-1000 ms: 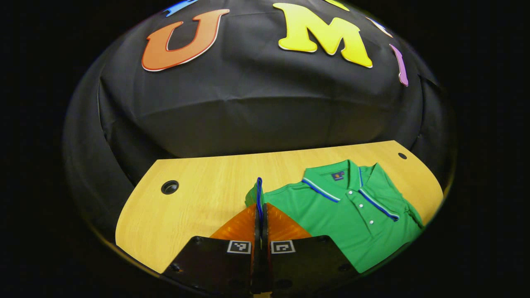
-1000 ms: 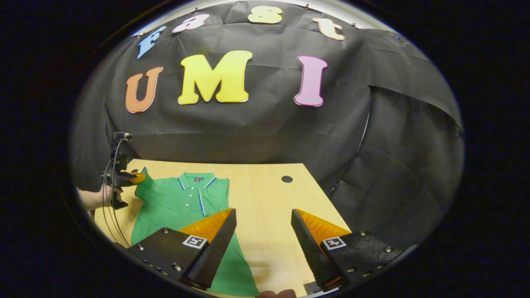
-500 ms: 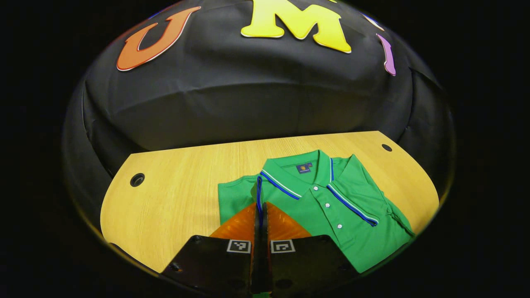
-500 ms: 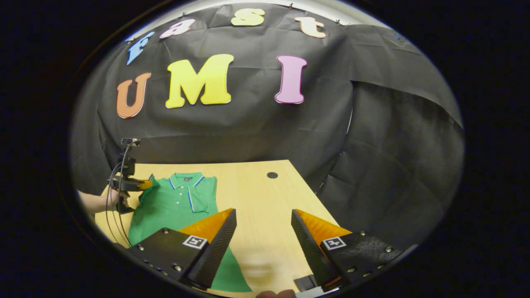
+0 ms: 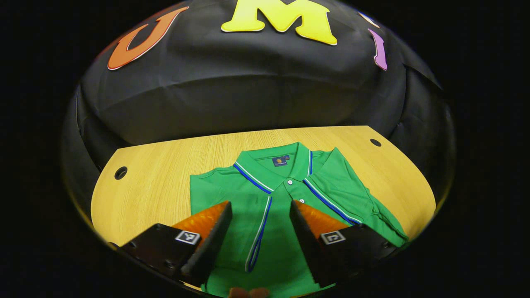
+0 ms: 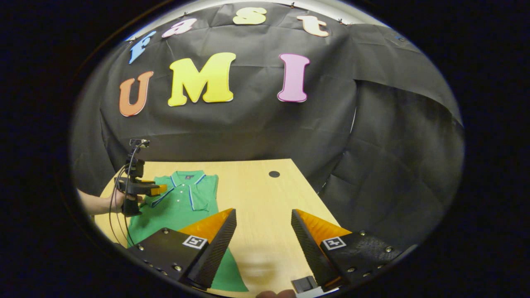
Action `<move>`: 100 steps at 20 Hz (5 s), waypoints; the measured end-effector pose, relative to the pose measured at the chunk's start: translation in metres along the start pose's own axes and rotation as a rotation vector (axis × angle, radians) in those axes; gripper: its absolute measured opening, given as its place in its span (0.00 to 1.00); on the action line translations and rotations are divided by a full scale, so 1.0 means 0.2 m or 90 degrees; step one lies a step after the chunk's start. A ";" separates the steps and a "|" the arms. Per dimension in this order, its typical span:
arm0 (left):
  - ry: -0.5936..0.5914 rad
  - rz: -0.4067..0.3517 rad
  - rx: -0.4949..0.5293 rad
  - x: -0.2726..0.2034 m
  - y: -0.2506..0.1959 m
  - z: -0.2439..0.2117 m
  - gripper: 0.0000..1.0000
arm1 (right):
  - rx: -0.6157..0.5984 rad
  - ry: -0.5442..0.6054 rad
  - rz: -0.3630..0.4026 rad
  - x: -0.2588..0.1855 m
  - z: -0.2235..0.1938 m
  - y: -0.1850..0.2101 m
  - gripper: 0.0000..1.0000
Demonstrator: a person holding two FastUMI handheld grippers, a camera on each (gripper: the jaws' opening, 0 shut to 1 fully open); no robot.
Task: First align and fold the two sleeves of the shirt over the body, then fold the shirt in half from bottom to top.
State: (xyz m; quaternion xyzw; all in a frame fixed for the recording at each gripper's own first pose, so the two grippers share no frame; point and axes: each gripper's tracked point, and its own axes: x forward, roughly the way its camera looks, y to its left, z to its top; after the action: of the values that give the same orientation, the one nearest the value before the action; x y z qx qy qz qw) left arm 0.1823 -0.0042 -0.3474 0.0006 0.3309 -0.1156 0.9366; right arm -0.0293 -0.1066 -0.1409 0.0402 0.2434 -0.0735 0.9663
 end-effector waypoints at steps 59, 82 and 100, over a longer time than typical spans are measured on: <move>0.316 0.011 -0.003 -1.61 -0.04 -1.53 0.99 | -0.268 0.373 0.290 -0.11 -1.52 0.35 0.87; 0.221 -0.102 -0.066 -1.53 -0.21 -1.09 0.04 | -0.125 0.366 0.329 -0.12 -1.15 0.44 0.01; 0.075 -0.079 -0.015 -1.30 0.00 -0.34 0.04 | -0.098 0.216 0.345 0.21 -0.29 0.63 0.01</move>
State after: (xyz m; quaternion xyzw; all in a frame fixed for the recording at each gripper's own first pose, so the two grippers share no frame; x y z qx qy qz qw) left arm -0.0558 0.0575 -0.2402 -0.0241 0.3865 -0.1695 0.9063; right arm 0.0015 0.0188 -0.2070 0.0423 0.3859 0.2128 0.8967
